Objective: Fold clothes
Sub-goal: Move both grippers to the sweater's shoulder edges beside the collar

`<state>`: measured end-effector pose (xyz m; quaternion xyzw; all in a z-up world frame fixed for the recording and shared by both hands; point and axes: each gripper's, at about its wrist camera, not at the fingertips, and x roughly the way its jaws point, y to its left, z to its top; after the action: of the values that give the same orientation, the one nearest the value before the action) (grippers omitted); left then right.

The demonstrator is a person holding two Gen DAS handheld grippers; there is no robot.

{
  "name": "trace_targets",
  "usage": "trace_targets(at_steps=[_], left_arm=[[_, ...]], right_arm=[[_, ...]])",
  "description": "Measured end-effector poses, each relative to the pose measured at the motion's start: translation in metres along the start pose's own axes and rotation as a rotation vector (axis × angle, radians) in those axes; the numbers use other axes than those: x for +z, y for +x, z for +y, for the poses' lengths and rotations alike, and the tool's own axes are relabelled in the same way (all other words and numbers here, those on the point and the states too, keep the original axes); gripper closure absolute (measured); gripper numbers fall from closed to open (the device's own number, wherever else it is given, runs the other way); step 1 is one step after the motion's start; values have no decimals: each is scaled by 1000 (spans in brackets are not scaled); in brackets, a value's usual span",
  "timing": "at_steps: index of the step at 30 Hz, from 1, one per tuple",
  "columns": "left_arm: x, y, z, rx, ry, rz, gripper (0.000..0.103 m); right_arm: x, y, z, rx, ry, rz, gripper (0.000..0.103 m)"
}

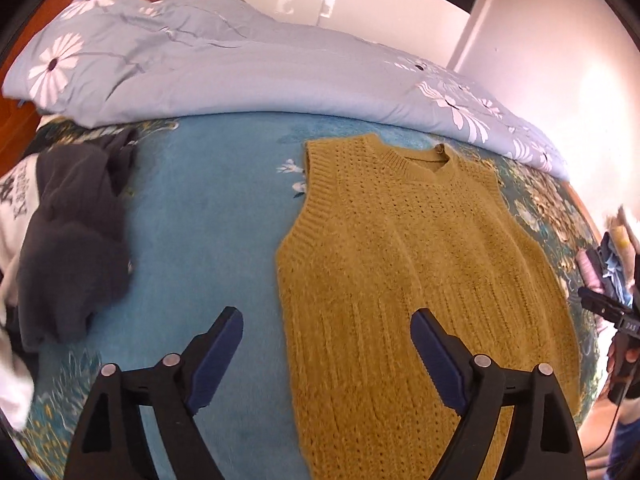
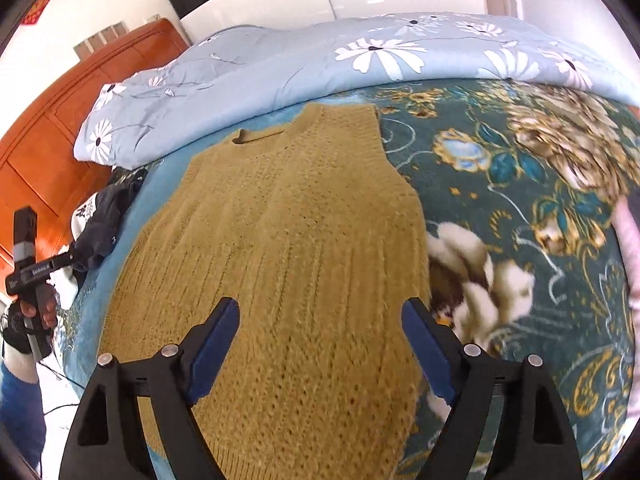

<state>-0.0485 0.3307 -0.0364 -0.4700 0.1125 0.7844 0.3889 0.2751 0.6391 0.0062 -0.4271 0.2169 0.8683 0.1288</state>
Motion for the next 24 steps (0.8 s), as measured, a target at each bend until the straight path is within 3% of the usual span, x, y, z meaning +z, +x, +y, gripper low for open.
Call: trace_targets(at_steps=[5,10,17,20,24], left_arm=[[59,41,-10,52,104,21,14],[103,96,-9,104,147,36,14],[133,162,-12,98,233,76,14],[143,180,-14,101,256,75,14],[154,198,-5,43,223,80,14]], right_arm=[[58,33,7,-25,-135,22,18],[113,71,-3,-84,-235,55,18],[173,141,-40,-122,-203,124,18],[192,164,-55,-101,-165,125,18],[206,190,-66,-36,-150,128,18]])
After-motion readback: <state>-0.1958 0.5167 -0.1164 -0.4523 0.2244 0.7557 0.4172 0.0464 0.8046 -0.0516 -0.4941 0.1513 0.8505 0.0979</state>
